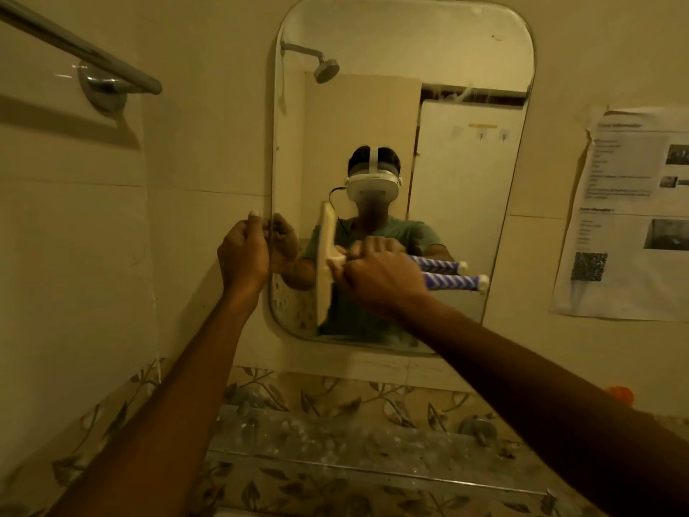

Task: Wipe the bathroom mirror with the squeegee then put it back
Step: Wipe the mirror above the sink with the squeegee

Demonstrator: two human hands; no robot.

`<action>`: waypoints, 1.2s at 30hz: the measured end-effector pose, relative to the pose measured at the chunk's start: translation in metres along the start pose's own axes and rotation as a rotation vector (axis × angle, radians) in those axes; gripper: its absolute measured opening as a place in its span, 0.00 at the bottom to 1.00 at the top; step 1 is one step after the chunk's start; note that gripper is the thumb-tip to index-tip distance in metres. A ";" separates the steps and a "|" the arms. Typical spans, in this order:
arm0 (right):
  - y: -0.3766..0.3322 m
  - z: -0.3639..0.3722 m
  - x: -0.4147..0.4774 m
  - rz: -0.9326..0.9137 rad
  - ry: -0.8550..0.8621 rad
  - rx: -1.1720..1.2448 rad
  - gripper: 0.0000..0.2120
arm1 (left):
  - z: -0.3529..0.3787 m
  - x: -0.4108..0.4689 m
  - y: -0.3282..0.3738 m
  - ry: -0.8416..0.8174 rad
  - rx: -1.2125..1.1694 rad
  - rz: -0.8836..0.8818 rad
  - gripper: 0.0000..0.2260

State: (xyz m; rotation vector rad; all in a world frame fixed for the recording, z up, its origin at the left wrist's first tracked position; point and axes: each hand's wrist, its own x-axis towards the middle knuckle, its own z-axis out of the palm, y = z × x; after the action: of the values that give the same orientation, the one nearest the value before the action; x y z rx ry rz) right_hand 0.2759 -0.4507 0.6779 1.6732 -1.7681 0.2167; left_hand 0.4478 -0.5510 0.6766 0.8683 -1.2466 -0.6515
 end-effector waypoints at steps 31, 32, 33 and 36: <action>-0.025 -0.043 0.064 -0.004 0.153 0.073 0.28 | -0.006 0.033 0.052 -0.145 -0.083 -0.051 0.17; -0.020 -0.045 0.063 0.003 0.161 0.077 0.27 | -0.005 0.034 0.055 -0.145 -0.071 -0.056 0.18; -0.011 -0.044 0.060 0.008 0.162 0.078 0.26 | -0.005 0.035 0.056 -0.147 -0.067 -0.068 0.18; 0.028 -0.041 0.042 0.038 0.127 0.067 0.21 | -0.005 0.037 0.056 -0.151 -0.088 -0.098 0.18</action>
State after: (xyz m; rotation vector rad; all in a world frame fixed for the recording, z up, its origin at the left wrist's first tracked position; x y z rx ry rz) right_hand 0.2674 -0.4576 0.7416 1.6362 -1.7154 0.3943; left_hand 0.4588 -0.5502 0.7432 0.8230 -1.3056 -0.8571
